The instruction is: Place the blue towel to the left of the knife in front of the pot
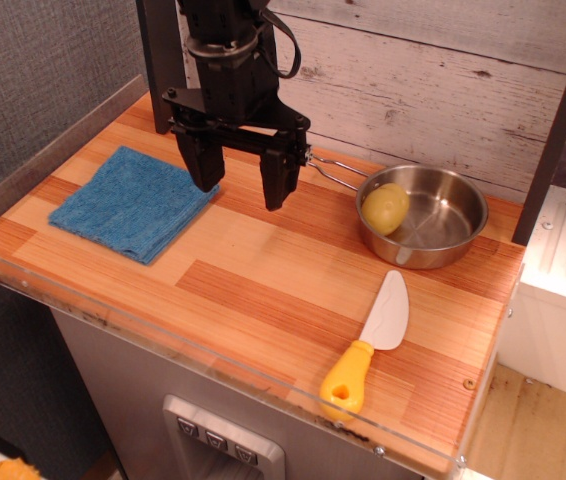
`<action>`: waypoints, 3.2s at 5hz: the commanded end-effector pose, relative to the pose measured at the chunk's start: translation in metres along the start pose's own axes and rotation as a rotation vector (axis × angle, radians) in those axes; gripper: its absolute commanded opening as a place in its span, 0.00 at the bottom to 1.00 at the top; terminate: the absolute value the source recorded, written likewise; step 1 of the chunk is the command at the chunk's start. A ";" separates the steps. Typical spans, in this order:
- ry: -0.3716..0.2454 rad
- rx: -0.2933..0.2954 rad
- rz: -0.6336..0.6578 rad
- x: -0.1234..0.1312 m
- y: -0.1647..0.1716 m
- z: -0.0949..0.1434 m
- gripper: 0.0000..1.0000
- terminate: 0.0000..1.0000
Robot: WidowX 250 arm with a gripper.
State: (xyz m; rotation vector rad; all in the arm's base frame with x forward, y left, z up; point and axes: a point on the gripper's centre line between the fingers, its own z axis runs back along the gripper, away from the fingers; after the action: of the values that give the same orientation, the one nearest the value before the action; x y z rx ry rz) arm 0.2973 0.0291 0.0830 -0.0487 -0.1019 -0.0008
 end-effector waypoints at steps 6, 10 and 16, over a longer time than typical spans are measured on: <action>-0.020 0.049 0.119 -0.019 0.120 -0.004 1.00 0.00; -0.027 0.057 0.038 0.005 0.138 -0.034 1.00 0.00; 0.055 0.028 0.000 -0.007 0.132 -0.072 1.00 0.00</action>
State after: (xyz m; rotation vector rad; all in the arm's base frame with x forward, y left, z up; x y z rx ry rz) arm 0.3016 0.1602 0.0059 -0.0131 -0.0569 0.0079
